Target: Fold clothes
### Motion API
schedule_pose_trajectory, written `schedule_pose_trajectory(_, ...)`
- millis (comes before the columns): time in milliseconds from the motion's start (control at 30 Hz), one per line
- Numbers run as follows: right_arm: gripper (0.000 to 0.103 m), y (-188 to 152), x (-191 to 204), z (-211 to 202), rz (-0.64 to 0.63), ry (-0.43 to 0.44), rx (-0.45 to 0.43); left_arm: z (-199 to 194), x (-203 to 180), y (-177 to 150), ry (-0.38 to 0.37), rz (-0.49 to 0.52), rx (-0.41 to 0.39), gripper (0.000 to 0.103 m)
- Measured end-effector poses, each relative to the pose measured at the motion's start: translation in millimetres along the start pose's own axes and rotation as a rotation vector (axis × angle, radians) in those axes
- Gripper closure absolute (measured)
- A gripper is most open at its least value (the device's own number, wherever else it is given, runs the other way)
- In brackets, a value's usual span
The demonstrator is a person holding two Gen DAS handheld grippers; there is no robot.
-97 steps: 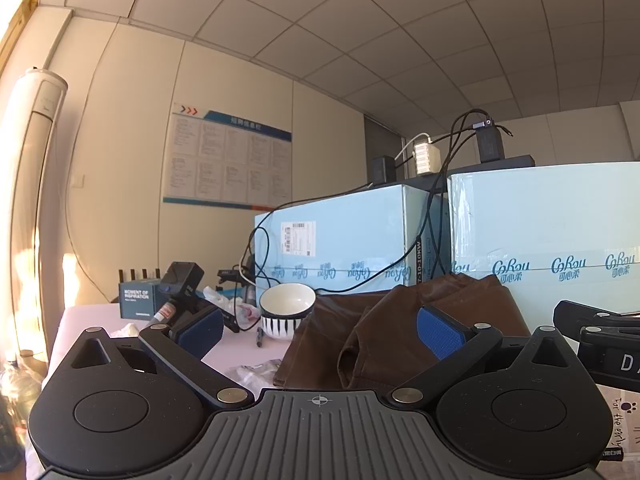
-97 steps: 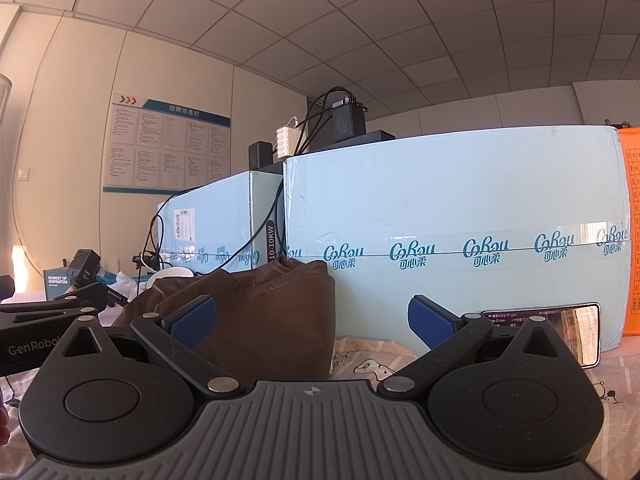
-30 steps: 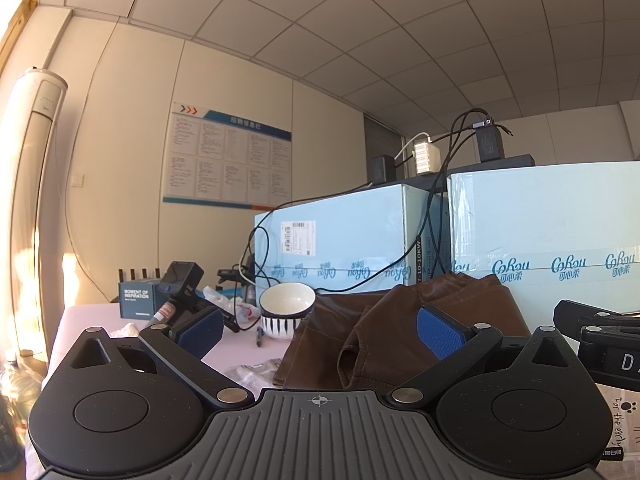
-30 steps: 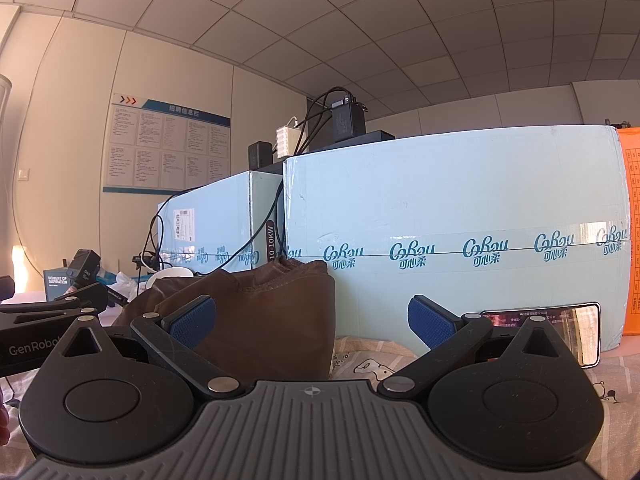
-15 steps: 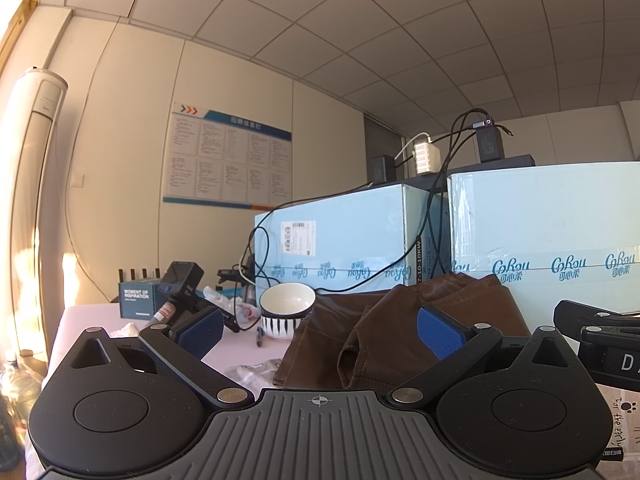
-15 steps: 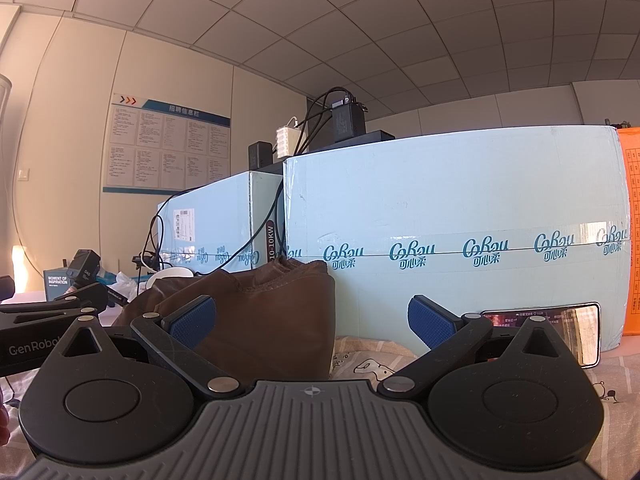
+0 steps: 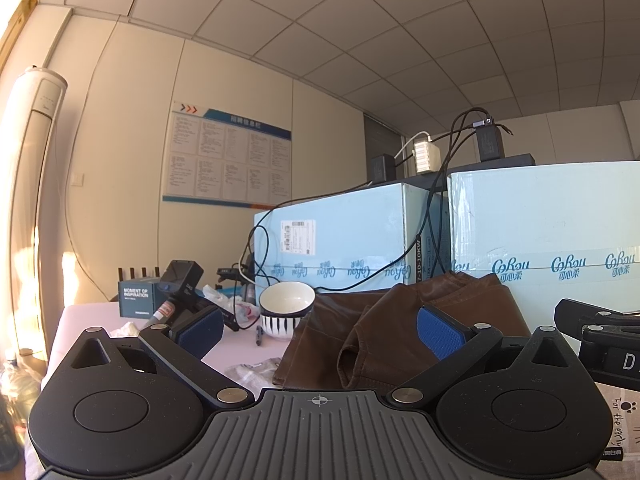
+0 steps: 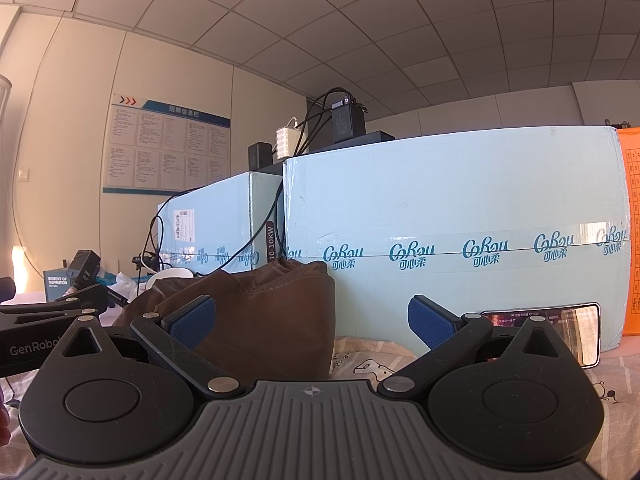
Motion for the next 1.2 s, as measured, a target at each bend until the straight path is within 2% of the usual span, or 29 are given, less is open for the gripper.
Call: schedule_pose_trajectory(1200,0.0,-1.0,0.0,0.3,0.0,0.0,0.0,-1.2,-0.1,-0.4,0.008,-0.002,-0.001,0.0)
Point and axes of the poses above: each gripper's, at about its wrist camera, not at the fingertips, and z roughly the way its jaws point, x to its left, y to its top, the point moved 1 cm from there along z, roughly the way its jaws point, and after that the axes turned 9 degrees about z, right-handed, at the moved point
